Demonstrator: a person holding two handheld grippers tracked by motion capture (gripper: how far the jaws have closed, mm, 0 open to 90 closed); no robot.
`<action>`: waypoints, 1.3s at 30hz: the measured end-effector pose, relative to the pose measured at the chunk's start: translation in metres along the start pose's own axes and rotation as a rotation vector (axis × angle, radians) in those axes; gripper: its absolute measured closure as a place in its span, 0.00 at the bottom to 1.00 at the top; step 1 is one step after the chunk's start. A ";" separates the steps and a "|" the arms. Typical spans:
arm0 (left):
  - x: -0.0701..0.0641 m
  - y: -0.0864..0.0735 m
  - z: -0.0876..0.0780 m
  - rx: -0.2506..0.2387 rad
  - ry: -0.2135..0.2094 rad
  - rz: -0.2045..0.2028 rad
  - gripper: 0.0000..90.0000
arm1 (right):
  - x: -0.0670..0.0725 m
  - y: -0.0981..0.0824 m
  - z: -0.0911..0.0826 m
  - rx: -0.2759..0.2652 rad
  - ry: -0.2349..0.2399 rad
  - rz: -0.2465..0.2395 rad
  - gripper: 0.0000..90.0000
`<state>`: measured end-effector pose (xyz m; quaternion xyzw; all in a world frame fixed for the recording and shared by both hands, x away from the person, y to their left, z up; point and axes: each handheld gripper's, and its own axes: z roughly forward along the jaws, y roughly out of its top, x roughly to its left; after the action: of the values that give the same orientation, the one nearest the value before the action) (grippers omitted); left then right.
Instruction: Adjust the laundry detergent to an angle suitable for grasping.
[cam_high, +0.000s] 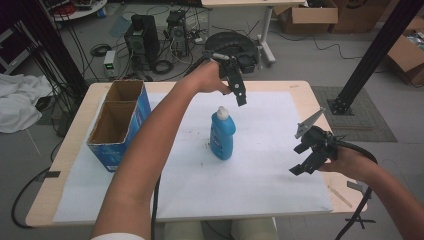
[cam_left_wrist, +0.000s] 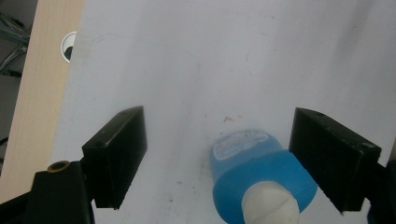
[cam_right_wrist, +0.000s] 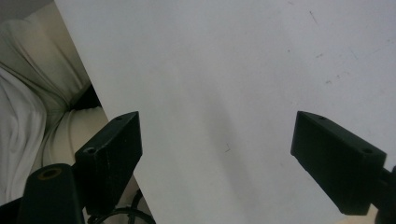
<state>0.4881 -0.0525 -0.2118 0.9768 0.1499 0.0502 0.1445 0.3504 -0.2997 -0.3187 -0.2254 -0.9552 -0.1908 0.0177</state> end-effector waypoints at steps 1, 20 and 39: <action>0.000 0.000 -0.001 0.003 0.000 0.004 0.22 | 0.000 0.000 0.000 -0.004 -0.001 -0.008 0.18; -0.003 0.006 0.002 0.003 0.005 -0.001 0.22 | -0.001 -0.003 -0.004 -0.021 0.007 -0.014 0.18; -0.002 0.005 -0.003 0.002 0.019 -0.011 0.22 | -0.003 -0.010 -0.009 -0.090 -0.043 0.079 0.19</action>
<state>0.4875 -0.0567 -0.2073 0.9756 0.1565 0.0587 0.1426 0.3481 -0.3128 -0.3140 -0.2675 -0.9363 -0.2277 -0.0053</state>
